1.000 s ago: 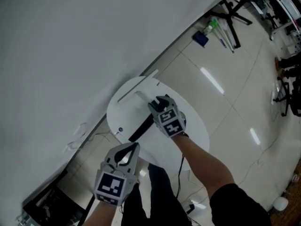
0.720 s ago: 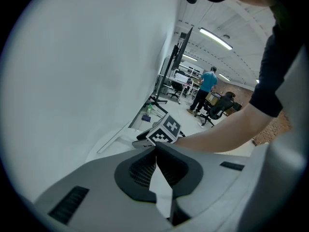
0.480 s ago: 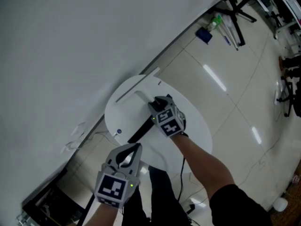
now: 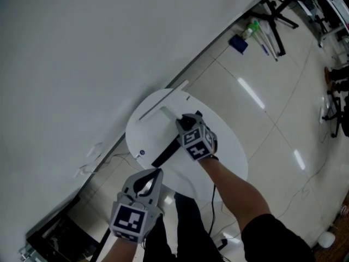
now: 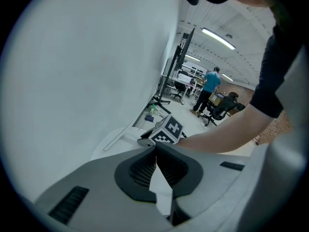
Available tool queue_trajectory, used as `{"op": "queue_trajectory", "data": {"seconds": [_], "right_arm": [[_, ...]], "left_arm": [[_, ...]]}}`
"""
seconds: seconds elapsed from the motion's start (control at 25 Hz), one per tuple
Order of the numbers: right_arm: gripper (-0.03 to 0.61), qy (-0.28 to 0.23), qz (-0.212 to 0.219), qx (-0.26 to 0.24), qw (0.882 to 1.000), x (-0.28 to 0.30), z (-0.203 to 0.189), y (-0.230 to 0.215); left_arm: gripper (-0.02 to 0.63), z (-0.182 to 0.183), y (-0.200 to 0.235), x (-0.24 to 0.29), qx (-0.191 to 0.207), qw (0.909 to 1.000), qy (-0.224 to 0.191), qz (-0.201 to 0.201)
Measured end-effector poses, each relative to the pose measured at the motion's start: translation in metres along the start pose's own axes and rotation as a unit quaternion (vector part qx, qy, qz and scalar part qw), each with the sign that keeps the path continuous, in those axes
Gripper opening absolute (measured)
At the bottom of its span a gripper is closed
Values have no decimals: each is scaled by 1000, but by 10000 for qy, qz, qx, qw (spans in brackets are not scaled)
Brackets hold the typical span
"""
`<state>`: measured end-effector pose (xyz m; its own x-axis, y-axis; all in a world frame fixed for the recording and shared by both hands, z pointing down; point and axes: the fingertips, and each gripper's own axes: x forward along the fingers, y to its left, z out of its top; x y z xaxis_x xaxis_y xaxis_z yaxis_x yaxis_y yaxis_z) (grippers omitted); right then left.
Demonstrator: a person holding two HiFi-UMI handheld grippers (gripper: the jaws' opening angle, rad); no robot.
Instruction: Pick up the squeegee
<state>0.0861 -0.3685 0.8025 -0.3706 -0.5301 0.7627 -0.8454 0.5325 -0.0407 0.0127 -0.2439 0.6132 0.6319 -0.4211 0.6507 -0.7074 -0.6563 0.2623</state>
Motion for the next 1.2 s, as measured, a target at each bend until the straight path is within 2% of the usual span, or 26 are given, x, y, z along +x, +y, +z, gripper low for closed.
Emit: {"op": "queue_trajectory", "data": {"seconds": [0.36, 0.6, 0.72, 0.92, 1.2], "right_arm": [[94, -251, -69, 219, 9994, -34, 19, 3], [94, -478, -195, 319, 9982, -92, 40, 14], [94, -690, -326, 373, 9964, -140, 52, 24], [94, -810, -760, 233, 9935, -253, 68, 62], [94, -1429, -1280, 592, 9796, -405, 62, 157]], "left_arm": [[-3, 6, 8, -30, 26, 9996, -152, 234], [-3, 14, 1, -72, 123, 9987, -389, 309], [-3, 22, -9, -106, 136, 9975, -601, 352], [-3, 25, -33, -184, 483, 9945, -894, 240], [-3, -12, -58, -300, 870, 9869, -1360, -60]]}}
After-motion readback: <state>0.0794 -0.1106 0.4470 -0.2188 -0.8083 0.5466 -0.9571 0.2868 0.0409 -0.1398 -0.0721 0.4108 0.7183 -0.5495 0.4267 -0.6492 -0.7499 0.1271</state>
